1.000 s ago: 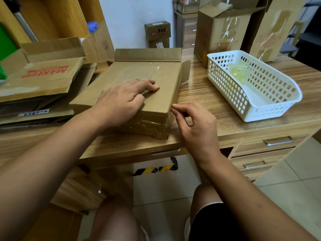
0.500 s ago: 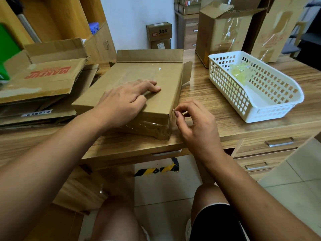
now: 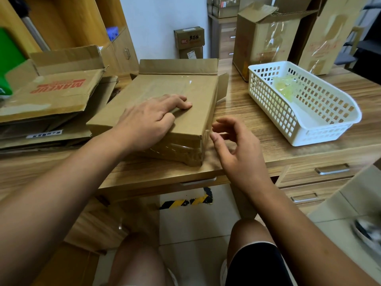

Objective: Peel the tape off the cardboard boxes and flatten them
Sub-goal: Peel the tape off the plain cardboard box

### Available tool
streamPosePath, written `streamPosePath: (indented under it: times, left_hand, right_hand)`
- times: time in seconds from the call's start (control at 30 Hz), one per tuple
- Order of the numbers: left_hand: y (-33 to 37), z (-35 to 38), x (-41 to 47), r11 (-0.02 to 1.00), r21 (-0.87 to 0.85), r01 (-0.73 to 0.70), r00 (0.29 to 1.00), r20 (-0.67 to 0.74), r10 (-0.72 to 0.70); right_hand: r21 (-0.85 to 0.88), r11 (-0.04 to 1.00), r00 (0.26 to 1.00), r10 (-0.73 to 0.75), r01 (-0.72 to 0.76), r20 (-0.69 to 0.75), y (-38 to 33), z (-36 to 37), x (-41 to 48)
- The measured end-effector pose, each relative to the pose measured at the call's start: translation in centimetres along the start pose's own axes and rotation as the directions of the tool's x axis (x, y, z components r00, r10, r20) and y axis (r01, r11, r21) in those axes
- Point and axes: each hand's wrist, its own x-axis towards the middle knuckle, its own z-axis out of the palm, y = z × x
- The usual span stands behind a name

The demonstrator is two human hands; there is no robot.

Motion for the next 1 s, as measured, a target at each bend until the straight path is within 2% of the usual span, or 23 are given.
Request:
streamPosePath:
  times: [0.17, 0.3, 0.53, 1.0]
  left_hand:
    - [-0.2, 0.1, 0.0, 1.000, -0.019, -0.007, 1.000, 0.004, 0.007]
    - [-0.2, 0.1, 0.0, 1.000, -0.025, -0.006, 1.000, 0.006, 0.006]
    - [-0.3, 0.2, 0.1, 1.000, -0.012, 0.002, 1.000, 0.005, -0.002]
    - [0.0, 0.0, 0.0, 1.000, 0.003, 0.030, 0.999, 0.018, -0.031]
  right_hand:
    - [0.035, 0.998, 0.996, -0.053, 0.056, -0.076, -0.3, 0.8, -0.6]
    - [0.079, 0.997, 0.986, 0.019, -0.006, -0.164, -0.7, 1.5, -0.6]
    - [0.002, 1.000, 0.992, -0.005, 0.006, -0.126, -0.4, 1.7, -0.5]
    - [-0.010, 1.000, 0.996, -0.025, 0.024, -0.084, -0.4, 1.5, -1.3]
